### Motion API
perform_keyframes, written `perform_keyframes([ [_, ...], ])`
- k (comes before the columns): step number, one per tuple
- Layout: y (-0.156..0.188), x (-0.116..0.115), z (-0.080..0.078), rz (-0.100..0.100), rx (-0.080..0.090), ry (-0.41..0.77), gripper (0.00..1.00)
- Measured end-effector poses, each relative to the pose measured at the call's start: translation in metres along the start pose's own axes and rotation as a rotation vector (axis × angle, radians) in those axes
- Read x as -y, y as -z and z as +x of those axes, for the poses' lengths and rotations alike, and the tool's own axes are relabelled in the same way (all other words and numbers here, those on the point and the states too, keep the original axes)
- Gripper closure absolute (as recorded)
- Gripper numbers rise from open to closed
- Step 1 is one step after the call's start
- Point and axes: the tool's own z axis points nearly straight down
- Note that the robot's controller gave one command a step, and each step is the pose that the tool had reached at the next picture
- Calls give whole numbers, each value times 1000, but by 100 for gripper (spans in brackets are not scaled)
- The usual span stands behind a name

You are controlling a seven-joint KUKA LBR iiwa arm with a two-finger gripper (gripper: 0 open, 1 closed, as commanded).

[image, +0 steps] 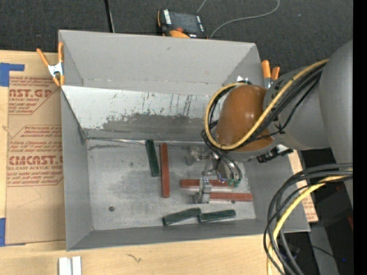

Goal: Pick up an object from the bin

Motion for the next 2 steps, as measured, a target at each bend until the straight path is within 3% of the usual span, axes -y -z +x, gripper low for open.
perform_keyframes([
  [1, 2, -3, 0, -2, 1, 3, 100],
  [2, 201, 9, -2, 0, 12, 100, 100],
])
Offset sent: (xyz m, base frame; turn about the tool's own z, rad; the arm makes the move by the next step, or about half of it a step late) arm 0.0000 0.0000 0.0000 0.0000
